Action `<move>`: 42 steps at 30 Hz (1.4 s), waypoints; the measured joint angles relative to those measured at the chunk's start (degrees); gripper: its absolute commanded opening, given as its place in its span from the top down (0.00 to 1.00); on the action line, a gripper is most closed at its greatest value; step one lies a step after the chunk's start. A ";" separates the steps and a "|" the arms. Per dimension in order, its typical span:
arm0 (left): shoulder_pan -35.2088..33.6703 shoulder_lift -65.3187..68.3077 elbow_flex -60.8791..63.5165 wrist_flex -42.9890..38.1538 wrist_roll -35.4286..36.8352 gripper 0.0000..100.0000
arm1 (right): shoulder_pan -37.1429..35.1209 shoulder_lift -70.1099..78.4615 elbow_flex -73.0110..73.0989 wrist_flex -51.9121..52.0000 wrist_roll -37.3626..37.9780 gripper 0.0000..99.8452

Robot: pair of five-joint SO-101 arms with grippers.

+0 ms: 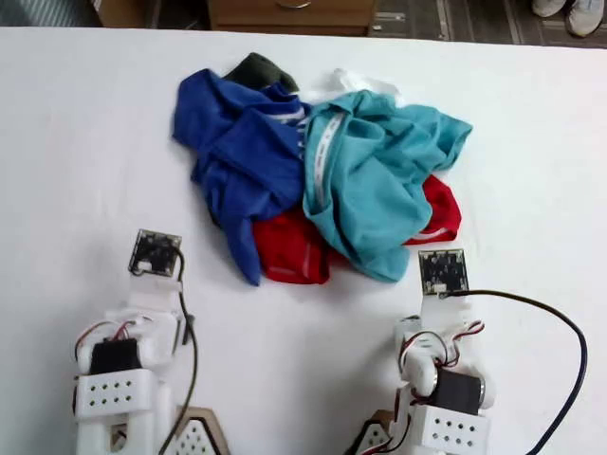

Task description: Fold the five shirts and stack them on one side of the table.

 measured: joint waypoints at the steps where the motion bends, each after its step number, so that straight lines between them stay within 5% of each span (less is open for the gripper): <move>1: 0.00 0.00 0.00 0.00 0.00 0.78 | 0.00 0.00 0.00 0.00 -0.18 0.91; 6: 0.00 0.00 0.00 0.00 0.00 0.78 | -1.58 0.00 0.00 0.00 -0.26 0.91; 20: 0.00 0.00 0.00 0.00 0.00 0.78 | -27.25 0.00 0.00 0.00 -0.26 0.91; 29: 0.00 0.00 0.00 0.00 0.00 0.78 | -31.91 0.00 0.00 -1.93 -0.26 0.91; 33: 0.00 0.00 0.00 0.00 0.00 0.78 | -30.42 0.00 0.00 -7.74 -0.26 0.91; 37: 0.00 0.00 0.00 0.00 0.00 0.78 | -19.87 0.00 -0.35 -15.03 -0.26 0.90; 42: 0.00 0.00 0.00 0.00 0.00 0.78 | -12.92 -0.09 -9.49 -13.98 5.80 0.79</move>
